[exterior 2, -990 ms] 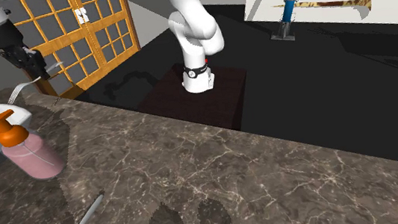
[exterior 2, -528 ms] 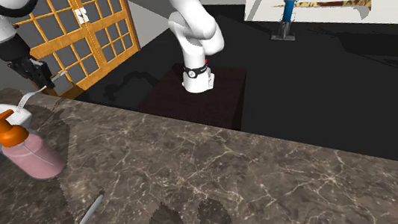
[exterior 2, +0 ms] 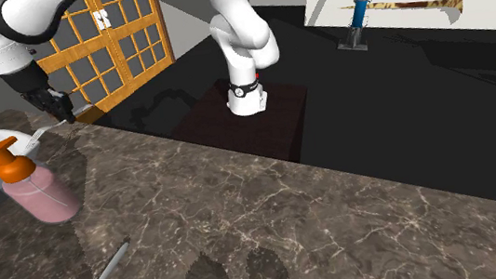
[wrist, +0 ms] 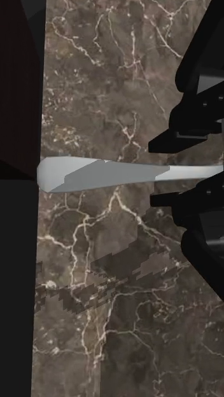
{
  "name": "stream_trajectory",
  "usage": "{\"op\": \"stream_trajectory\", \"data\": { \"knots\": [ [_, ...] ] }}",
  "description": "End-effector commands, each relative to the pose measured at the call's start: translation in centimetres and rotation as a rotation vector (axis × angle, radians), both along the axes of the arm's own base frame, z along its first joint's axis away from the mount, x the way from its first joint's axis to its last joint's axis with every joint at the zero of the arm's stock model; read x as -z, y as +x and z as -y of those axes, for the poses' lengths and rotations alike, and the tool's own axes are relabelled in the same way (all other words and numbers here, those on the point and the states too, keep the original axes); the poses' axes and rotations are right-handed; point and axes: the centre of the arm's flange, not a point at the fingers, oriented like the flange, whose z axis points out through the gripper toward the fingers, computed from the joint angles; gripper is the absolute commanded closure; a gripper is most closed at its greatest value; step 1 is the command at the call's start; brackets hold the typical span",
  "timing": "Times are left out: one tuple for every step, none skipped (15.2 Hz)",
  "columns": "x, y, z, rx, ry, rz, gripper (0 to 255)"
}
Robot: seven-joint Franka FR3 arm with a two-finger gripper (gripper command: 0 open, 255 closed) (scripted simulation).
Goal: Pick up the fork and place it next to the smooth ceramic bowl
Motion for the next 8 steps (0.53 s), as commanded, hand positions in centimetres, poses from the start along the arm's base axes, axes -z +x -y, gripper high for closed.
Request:
{"op": "stream_trajectory", "data": {
  "knots": [
    [1.0, 0.0, 0.1, 0.0, 0.0, 0.0, 255],
    [1.6, 0.0, 0.1, 0.0, 0.0, 0.0, 255],
    [2.1, 0.0, 0.1, 0.0, 0.0, 0.0, 255],
    [2.6, 0.0, 0.1, 0.0, 0.0, 0.0, 255],
    [3.2, 0.0, 0.1, 0.0, 0.0, 0.0, 255],
    [3.7, 0.0, 0.1, 0.0, 0.0, 0.0, 255],
    [4.2, 0.0, 0.1, 0.0, 0.0, 0.0, 255],
    [4.7, 0.0, 0.1, 0.0, 0.0, 0.0, 255]
  ]
}}
